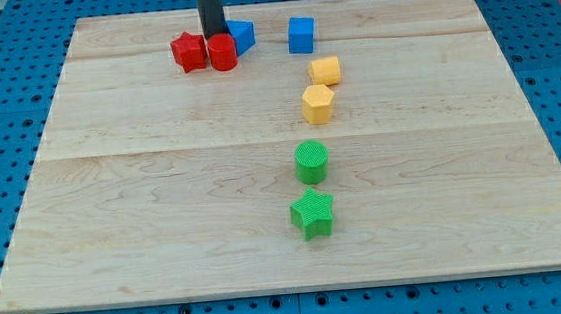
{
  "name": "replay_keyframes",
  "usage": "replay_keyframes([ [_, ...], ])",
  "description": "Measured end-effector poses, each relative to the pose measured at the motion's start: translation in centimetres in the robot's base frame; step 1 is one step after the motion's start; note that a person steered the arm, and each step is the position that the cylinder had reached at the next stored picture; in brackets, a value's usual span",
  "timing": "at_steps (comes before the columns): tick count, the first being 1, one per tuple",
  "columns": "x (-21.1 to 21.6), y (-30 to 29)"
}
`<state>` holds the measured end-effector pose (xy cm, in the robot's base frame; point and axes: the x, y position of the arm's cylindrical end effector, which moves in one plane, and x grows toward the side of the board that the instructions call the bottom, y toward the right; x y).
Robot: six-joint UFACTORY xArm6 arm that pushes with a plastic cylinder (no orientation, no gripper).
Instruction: Push the blue triangle to the yellow hexagon
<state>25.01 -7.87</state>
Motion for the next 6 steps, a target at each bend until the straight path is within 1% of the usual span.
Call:
replay_keyframes([
  [1,-1.1,-1.8],
  [2,-2.3,-1.5],
  [3,-1.7,3.8],
  [4,7.8,5.1],
  [5,11.8,6.2],
  [6,9.4,2.5],
])
